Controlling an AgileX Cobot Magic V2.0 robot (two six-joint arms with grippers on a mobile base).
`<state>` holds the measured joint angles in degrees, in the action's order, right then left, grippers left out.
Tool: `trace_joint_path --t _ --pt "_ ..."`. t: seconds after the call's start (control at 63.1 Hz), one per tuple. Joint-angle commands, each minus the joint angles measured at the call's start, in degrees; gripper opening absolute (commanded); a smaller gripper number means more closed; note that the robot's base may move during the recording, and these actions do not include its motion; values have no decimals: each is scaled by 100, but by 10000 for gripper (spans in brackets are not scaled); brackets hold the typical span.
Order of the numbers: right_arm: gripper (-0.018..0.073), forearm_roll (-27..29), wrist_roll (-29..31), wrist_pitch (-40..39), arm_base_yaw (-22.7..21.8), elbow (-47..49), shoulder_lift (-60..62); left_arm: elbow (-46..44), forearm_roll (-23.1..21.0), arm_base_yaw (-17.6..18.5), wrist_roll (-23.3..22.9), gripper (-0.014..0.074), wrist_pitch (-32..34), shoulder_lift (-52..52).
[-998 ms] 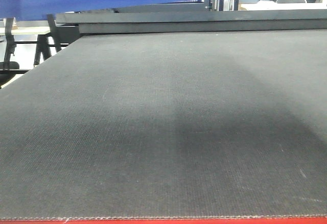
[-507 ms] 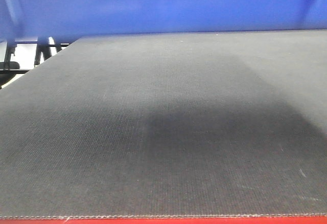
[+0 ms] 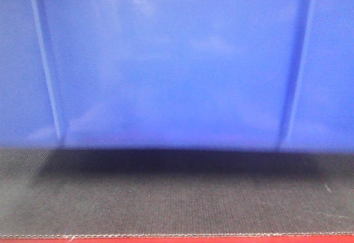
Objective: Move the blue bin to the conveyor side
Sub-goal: 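Lower the blue bin with both grippers onto the grey belt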
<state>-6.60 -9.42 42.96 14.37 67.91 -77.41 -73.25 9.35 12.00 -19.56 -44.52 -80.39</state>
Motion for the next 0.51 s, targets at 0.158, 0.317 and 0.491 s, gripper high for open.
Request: trace_joint_path --t 0.158,0.317,0.491 --pt "-79 239 133 -1733 96 33 -292 156 -461 98 -24 -18 969 -173" --pt "-79 239 133 -1799 96 33 -488 156 -451 98 -24 -18 964 -325" --pt "-79 239 133 -1768 96 33 -601 156 -451 98 -24 -18 1016 -378"
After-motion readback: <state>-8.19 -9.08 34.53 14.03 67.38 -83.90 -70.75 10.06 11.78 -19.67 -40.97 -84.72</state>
